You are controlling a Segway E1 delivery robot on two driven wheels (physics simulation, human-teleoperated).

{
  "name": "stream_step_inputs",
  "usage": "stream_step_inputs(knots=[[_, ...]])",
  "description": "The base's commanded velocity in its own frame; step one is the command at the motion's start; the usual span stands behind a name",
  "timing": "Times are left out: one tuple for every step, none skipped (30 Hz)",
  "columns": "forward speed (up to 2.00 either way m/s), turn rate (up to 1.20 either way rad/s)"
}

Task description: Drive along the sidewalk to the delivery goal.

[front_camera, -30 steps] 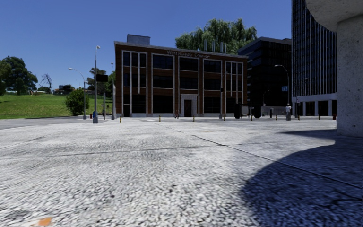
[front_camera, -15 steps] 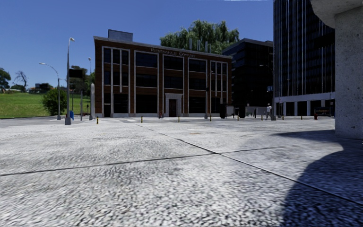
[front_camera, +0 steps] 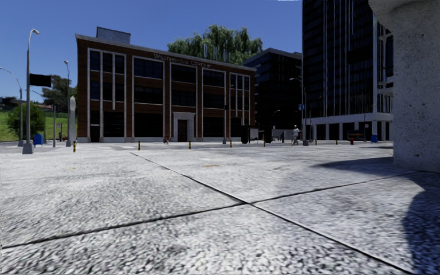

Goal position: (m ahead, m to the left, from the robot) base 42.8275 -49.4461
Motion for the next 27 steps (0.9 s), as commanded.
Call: stream_step_inputs(knots=[[2.0, -0.36], [2.0, -0.36], [2.0, -0.36], [2.0, -0.36], [2.0, -0.36], [2.0, -0.36], [2.0, -0.36], [2.0, -0.36], [2.0, -0.36], [2.0, -0.36], [2.0, -0.36], [2.0, -0.36], [2.0, -0.36], [2.0, -0.36], [2.0, -0.36], [2.0, -0.36], [2.0, -0.36], [2.0, -0.36], [2.0, -0.36], [2.0, -0.36], [2.0, -0.36], [2.0, -0.28], [2.0, 0.0], [2.0, 0.0], [2.0, 0.0], [2.0, 0.0], [2.0, 0.0]])
